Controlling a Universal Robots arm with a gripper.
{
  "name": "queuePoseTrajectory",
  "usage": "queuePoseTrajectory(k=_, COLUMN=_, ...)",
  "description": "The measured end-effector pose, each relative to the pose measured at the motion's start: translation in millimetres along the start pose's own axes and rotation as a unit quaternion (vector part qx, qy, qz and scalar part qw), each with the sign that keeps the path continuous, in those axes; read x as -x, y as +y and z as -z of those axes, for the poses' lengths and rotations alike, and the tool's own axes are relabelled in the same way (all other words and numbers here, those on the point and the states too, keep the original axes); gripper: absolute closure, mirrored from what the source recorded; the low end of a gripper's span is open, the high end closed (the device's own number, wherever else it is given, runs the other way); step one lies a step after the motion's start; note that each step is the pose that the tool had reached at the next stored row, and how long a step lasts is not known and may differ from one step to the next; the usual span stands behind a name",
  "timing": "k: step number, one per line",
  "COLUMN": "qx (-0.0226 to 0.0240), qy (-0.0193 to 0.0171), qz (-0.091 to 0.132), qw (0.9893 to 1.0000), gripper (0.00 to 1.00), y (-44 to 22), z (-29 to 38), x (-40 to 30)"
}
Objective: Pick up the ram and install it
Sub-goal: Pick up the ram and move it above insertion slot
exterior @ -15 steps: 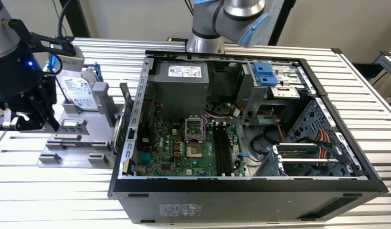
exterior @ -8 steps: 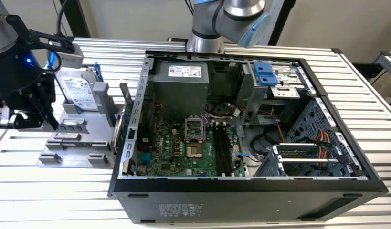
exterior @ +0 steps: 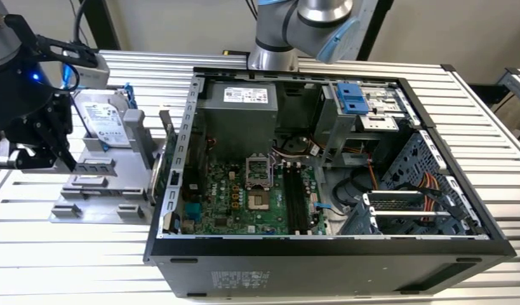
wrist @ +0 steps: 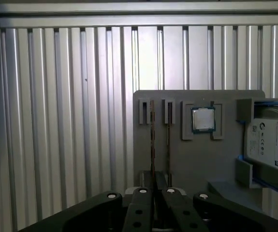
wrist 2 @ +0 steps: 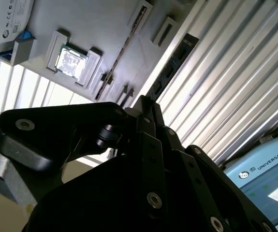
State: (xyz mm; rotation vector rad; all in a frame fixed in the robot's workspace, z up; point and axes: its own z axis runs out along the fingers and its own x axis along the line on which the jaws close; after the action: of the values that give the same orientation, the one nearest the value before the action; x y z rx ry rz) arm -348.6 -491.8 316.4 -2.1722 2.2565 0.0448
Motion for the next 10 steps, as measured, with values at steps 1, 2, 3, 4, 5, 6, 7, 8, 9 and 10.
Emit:
queuePoseTrajectory(k=1, qx=0.0000, qy=0.0000, qz=0.000, qw=1.0000, gripper=1.00, y=0.0, z=0.6, x=0.0)
queuePoseTrajectory(k=2, qx=0.0000, qy=0.0000, qz=0.000, qw=1.0000, gripper=1.00, y=0.0, z=1.2, x=0.0)
queuePoseTrajectory(k=3, qx=0.0000, qy=0.0000, qz=0.000, qw=1.0000, gripper=1.00, y=0.0, z=1.7, x=0.0)
queuePoseTrajectory(k=4, qx=0.0000, qy=0.0000, qz=0.000, qw=1.0000, gripper=1.00, y=0.0, z=2.3, x=0.1)
queuePoseTrajectory(k=5, qx=0.0000, qy=0.0000, qz=0.000, qw=1.0000, gripper=1.00, y=0.0, z=2.9, x=0.1)
queuePoseTrajectory(k=6, qx=0.0000, qy=0.0000, qz=0.000, qw=1.0000, gripper=1.00, y=0.0, z=3.4, x=0.1)
queuePoseTrajectory(k=7, qx=0.0000, qy=0.0000, qz=0.000, qw=1.0000, gripper=1.00, y=0.1, z=4.1, x=0.1)
queuePoseTrajectory(k=8, qx=0.0000, qy=0.0000, qz=0.000, qw=1.0000, gripper=1.00, y=0.1, z=4.8, x=0.1)
queuePoseTrajectory(k=9, qx=0.0000, qy=0.0000, qz=0.000, qw=1.0000, gripper=1.00, y=0.1, z=5.5, x=0.1)
queuePoseTrajectory(k=10, qx=0.0000, qy=0.0000, qz=0.000, qw=1.0000, gripper=1.00, y=0.1, z=6.2, x=0.2)
